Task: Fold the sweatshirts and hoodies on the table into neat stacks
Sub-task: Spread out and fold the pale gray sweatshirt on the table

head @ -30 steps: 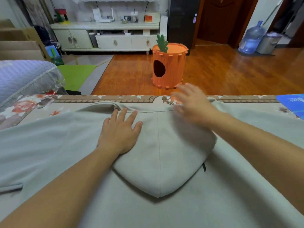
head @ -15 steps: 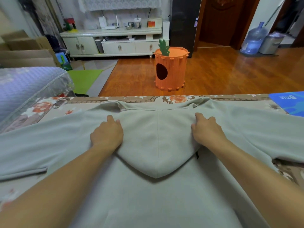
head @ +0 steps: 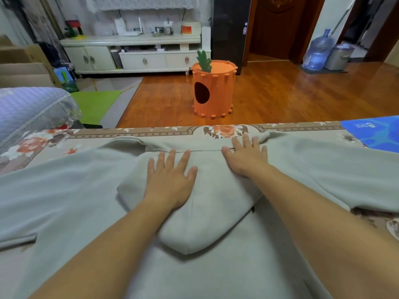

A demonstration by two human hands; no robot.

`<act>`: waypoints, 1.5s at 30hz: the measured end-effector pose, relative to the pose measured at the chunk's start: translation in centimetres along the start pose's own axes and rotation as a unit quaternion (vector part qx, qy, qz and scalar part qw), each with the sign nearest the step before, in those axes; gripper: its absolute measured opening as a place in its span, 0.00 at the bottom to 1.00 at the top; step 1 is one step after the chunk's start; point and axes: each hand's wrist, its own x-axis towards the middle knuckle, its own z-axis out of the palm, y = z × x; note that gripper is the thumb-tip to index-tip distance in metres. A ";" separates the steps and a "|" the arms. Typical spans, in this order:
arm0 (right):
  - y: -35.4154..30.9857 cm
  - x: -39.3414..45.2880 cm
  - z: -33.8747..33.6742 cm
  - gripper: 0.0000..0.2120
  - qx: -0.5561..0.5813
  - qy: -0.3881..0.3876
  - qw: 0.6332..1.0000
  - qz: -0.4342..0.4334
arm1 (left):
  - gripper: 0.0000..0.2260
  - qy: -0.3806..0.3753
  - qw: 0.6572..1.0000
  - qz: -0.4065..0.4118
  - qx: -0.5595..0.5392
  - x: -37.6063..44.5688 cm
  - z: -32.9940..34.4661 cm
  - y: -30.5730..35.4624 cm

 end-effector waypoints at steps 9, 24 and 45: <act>4.2 -2.2 -3.3 0.30 0.228 0.008 0.973 -0.030 | 0.28 -0.067 0.993 -0.065 0.066 0.1 -2.0 1.3; 36.6 -19.5 -10.0 0.15 0.618 0.287 0.602 0.416 | 0.29 -0.022 0.983 0.176 0.042 -8.6 2.9 18.8; 1.0 -14.1 -9.8 0.24 0.212 0.182 0.909 -0.309 | 0.13 0.043 0.501 -0.145 -0.852 -9.0 -9.3 1.9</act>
